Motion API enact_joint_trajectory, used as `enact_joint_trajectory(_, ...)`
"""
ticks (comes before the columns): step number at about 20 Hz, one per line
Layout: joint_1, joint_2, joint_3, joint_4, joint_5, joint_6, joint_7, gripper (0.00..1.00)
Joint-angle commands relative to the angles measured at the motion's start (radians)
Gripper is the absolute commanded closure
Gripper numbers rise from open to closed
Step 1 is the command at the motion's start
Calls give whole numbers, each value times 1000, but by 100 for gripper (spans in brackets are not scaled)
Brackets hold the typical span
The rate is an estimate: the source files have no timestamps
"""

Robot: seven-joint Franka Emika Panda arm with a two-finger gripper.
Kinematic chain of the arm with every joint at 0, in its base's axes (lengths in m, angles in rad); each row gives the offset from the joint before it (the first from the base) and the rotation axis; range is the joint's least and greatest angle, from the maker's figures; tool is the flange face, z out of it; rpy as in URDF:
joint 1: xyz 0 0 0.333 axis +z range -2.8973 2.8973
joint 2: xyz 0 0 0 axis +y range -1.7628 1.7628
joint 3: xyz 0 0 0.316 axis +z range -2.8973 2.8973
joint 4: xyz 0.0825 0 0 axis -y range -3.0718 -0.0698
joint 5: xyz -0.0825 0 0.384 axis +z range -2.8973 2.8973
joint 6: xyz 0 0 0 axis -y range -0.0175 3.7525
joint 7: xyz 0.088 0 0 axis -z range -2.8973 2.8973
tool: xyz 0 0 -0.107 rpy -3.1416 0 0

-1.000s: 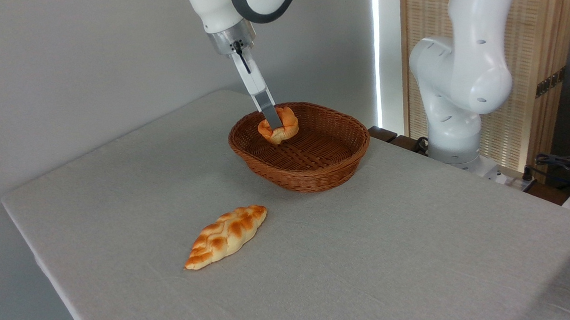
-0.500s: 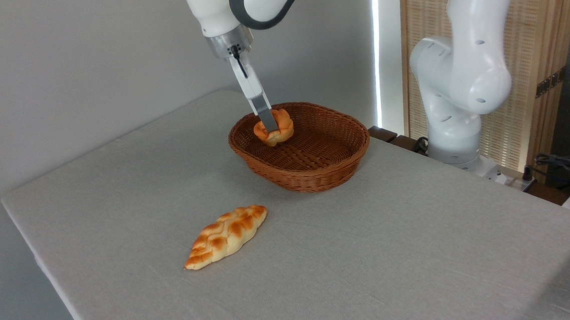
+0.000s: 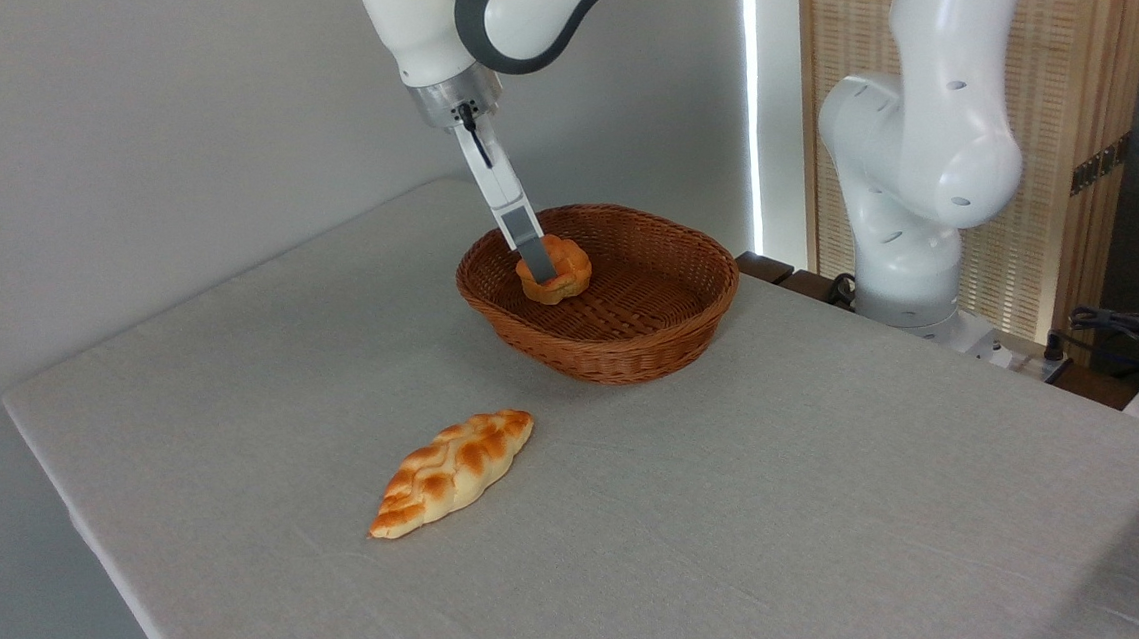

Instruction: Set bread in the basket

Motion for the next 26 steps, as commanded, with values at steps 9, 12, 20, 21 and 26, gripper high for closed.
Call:
enact_joint_trajectory(9, 140, -10, 109, 206, -28, -25, -40, 0)
enact_joint_trajectory(12, 256, 33, 109, 306, -21, -27, -18, 0)
enact_joint_trajectory(20, 375, 211, 112, 558, 116, -101, -17, 0)
enact_joint_trajectory(21, 378, 220, 118, 574, 117, -102, -17, 0)
enact_joint_trajectory(26, 367, 237, 181, 627, 114, -125, -17, 0)
